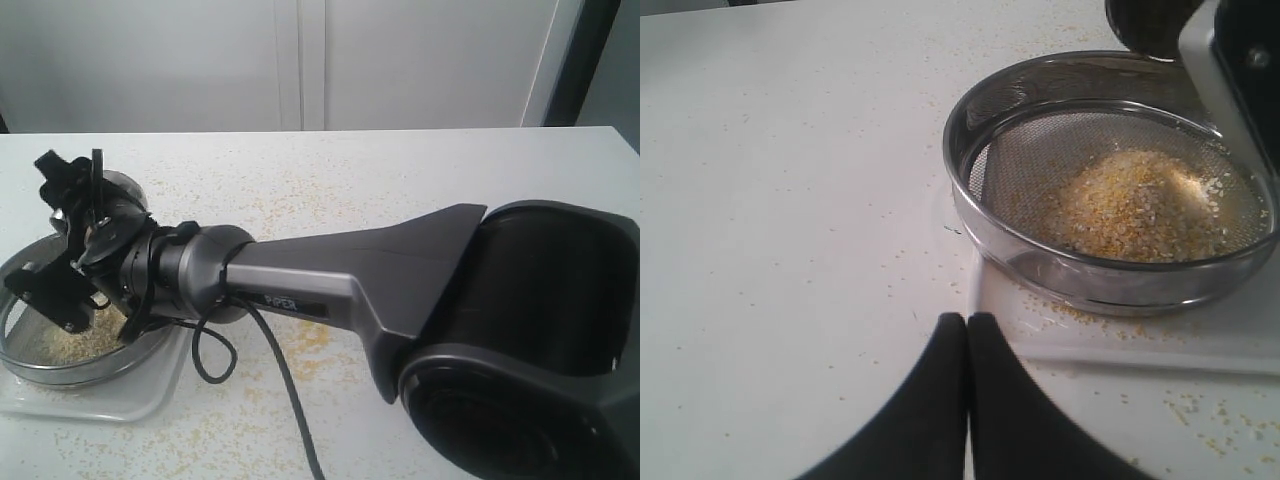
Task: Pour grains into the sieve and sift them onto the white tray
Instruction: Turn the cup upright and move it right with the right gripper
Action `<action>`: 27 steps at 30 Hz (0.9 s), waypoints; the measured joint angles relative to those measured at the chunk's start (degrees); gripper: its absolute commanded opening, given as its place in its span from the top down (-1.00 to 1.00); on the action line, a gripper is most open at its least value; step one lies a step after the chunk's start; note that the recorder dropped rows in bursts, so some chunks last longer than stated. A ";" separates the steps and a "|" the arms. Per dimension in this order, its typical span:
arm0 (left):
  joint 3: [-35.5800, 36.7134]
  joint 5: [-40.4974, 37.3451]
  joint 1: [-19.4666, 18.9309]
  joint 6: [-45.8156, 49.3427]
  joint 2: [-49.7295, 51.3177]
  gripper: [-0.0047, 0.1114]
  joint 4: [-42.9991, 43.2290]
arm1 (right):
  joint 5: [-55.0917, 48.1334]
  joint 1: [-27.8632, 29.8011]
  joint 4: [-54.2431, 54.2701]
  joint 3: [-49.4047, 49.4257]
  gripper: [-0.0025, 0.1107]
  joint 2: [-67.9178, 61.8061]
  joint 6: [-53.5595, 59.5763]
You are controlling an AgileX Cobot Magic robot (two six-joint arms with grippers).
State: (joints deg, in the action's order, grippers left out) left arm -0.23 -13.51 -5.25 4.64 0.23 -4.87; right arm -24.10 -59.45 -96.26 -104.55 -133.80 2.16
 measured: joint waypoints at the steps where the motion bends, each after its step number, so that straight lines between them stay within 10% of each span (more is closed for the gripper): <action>1: 0.00 0.00 0.00 0.00 0.00 0.91 0.00 | 0.11 0.27 1.53 0.00 0.96 0.30 -1.22; 27: 0.00 0.00 0.00 0.00 0.00 0.91 0.00 | 16.57 6.27 55.16 12.81 0.96 17.23 -12.21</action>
State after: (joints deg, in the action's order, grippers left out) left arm -0.23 -13.51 -5.25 4.64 0.23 -4.87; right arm -7.53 -53.17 -41.11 -91.74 -116.57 -10.05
